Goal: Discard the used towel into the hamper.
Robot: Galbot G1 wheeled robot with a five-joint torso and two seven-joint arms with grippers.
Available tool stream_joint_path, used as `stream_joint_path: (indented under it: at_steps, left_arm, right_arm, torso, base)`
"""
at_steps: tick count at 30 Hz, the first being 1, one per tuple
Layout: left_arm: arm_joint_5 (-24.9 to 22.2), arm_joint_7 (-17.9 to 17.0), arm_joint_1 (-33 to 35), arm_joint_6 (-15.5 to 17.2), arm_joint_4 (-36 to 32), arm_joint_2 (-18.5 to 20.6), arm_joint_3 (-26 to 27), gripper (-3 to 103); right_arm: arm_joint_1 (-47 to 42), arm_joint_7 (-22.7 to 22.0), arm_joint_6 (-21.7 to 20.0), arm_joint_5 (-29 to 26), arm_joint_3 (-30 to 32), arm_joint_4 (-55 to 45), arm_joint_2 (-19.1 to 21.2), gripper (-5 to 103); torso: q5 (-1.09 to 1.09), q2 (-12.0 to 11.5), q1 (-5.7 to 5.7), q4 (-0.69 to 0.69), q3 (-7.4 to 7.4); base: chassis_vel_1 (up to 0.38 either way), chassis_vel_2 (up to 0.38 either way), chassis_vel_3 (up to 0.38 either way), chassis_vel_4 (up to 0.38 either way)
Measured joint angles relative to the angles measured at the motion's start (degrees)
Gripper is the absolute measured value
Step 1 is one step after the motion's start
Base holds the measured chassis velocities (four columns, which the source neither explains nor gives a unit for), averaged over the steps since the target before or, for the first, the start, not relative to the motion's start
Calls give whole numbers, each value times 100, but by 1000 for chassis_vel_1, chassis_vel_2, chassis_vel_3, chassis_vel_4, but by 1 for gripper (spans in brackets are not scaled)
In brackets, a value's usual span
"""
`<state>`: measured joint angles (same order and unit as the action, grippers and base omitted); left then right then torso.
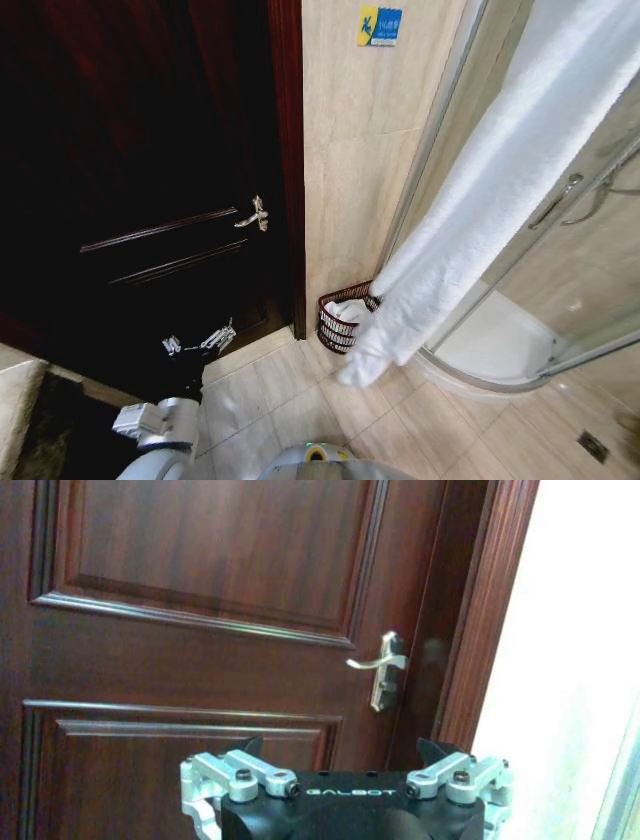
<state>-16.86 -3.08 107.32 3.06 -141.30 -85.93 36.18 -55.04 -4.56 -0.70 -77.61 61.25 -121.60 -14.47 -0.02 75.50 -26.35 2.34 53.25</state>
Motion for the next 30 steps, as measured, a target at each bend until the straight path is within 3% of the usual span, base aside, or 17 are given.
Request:
stream_joint_path:
  at_steps: [7, 15, 22, 26, 30]
  left_arm:
    - [0, 0, 0, 0, 0, 0, 0, 100]
    - [0, 0, 0, 0, 0, 0, 0, 100]
    - [0, 0, 0, 0, 0, 0, 0, 100]
    - [0, 0, 0, 0, 0, 0, 0, 100]
    - [0, 0, 0, 0, 0, 0, 0, 100]
  right_arm:
    - [122, -33, -56, -98, -125, 101, 96, 1]
    - [121, 306, 117, -225, -274, 842, 296, 1]
    - [-129, 368, 249, -525, -304, 1445, 1038, 1]
    - [-305, 482, 502, -799, -232, 1905, 1777, 1]
    - [-354, 466, 532, -996, -140, 1926, 2079, 1]
  torso:
    - [2, 0, 0, 0, 0]
    - [4, 0, 0, 0, 0]
    - [3, 0, 0, 0, 0]
    - [1, 0, 0, 0, 0]
    - [0, 0, 0, 0, 0]
  base:
    - [0, 0, 0, 0]
    - [0, 0, 0, 0]
    - [0, 0, 0, 0]
    - [0, 0, 0, 0]
    - [0, 0, 0, 0]
